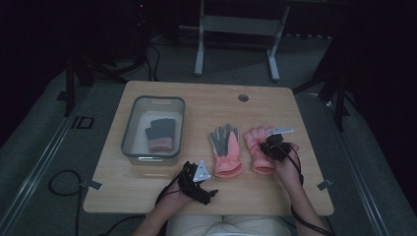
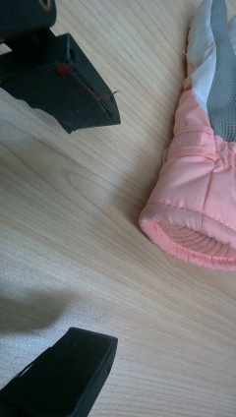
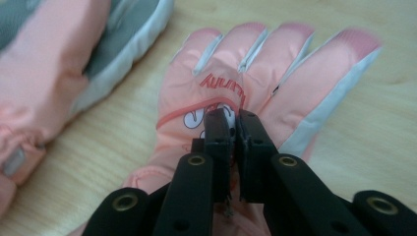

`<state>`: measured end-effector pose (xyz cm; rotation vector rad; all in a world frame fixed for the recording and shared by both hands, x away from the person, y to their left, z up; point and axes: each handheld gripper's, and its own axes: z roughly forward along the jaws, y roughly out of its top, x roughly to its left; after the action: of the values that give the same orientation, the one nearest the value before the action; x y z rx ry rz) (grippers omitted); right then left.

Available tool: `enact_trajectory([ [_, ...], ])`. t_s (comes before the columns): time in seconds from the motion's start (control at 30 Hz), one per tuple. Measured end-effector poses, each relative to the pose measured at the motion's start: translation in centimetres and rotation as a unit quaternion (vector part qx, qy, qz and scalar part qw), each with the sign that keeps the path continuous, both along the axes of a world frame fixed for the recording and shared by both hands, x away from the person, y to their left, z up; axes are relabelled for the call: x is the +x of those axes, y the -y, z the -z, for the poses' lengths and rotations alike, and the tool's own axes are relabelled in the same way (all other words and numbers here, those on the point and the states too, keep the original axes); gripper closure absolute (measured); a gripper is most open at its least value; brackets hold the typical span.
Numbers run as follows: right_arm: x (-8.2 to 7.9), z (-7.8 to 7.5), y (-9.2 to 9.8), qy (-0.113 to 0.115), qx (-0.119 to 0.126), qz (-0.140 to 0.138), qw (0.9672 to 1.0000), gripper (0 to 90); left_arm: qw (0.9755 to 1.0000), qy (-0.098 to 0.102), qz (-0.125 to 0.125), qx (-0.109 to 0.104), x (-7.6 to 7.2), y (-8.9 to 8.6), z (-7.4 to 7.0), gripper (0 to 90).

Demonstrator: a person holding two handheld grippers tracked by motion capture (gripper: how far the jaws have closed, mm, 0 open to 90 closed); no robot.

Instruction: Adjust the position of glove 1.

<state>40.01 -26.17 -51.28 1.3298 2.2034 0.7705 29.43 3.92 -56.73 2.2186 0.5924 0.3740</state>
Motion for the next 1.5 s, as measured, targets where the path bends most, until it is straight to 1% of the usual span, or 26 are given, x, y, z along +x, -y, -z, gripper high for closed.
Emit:
enact_trajectory([
  [0.07,-0.1,-1.2,-0.3,0.007,0.008,0.008,0.9999,85.7,1.0,-0.002,0.0,-0.002,0.0,0.0,0.0,1.8],
  [0.1,-0.2,-2.1,-0.4,0.017,0.015,0.017,0.9996,85.7,1.0,-0.001,0.0,-0.002,0.0,-0.1,0.0,1.8],
  [0.2,-0.5,-4.2,-1.2,0.031,0.026,0.017,0.999,85.7,1.0,0.001,0.0,-0.003,0.0,0.0,0.0,1.8],
  [0.27,-0.9,-5.7,-2.0,0.04,0.03,0.017,0.9986,85.7,1.0,0.003,0.0,-0.001,-0.1,0.0,0.0,1.8],
  [0.33,-1.3,-7.0,-2.9,0.048,0.048,0.017,0.9976,85.7,1.0,0.005,-0.001,-0.001,-0.1,0.0,0.0,1.8],
  [0.4,-1.9,-8.2,-4.3,0.057,0.054,0.012,0.9968,85.7,1.0,0.005,-0.002,-0.003,-0.1,0.0,0.0,1.8],
  [0.5,-2.4,-9.1,-6.0,0.061,0.064,0.001,0.9961,85.7,1.0,0.004,-0.001,-0.003,-0.1,0.0,0.0,1.8],
  [0.6,-2.7,-9.7,-7.8,0.063,0.066,-0.011,0.9958,85.6,1.0,0.003,0.0,-0.003,-0.1,0.0,0.0,1.8],
  [0.7,-2.9,-9.4,-9.5,0.057,0.062,-0.023,0.9962,85.6,1.0,0.004,0.001,-0.002,-0.1,0.0,0.0,1.8],
  [0.77,-3.0,-8.8,-10.5,0.046,0.066,-0.034,0.9962,85.5,1.0,0.004,0.002,-0.004,-0.1,0.0,0.0,1.8],
  [0.87,-2.9,-7.6,-11.5,0.032,0.058,-0.044,0.9968,85.4,1.0,0.003,0.001,-0.003,-0.1,-0.1,0.0,1.8],
  [0.9,-2.8,-7.1,-11.6,0.029,0.058,-0.045,0.9969,85.4,1.0,0.003,0.0,-0.005,-0.1,-0.1,0.0,1.8],
  [0.93,-2.6,-6.5,-11.6,0.022,0.055,-0.039,0.9975,85.4,1.0,0.003,0.0,-0.005,-0.1,-0.1,0.0,1.8],
  [0.97,-2.4,-5.9,-11.6,0.015,0.045,-0.033,0.9983,85.3,1.0,0.003,0.0,-0.006,-0.2,-0.1,0.0,1.8],
  [1.0,-2.1,-5.1,-11.4,0.004,0.047,-0.029,0.9984,85.3,1.0,0.004,0.0,-0.007,-0.2,-0.1,0.0,1.8],
  [1.03,-2.0,-4.7,-11.3,-0.003,0.051,-0.028,0.9983,85.3,1.0,0.004,0.002,-0.004,-0.2,-0.1,0.0,1.8],
  [1.1,-1.7,-3.9,-11.3,-0.006,0.043,-0.025,0.9987,85.3,1.0,0.001,0.002,-0.003,-0.1,-0.1,0.0,1.8],
  [1.17,-1.4,-3.5,-11.4,-0.014,0.05,-0.024,0.9984,85.1,1.0,0.0,0.001,-0.002,-0.1,0.0,0.0,1.8],
  [1.27,-1.2,-3.2,-11.7,-0.018,0.05,-0.025,0.9983,84.6,1.0,0.002,0.002,-0.002,-0.1,0.0,0.0,1.8],
  [1.37,-0.9,-2.6,-12.2,-0.026,0.044,-0.027,0.9983,82.9,1.0,0.001,0.002,-0.002,-0.1,0.0,0.0,1.8],
  [1.5,-0.8,-2.0,-12.5,-0.026,0.036,-0.037,0.9983,80.5,1.0,0.004,0.003,-0.001,-0.1,0.0,0.0,1.8],
])
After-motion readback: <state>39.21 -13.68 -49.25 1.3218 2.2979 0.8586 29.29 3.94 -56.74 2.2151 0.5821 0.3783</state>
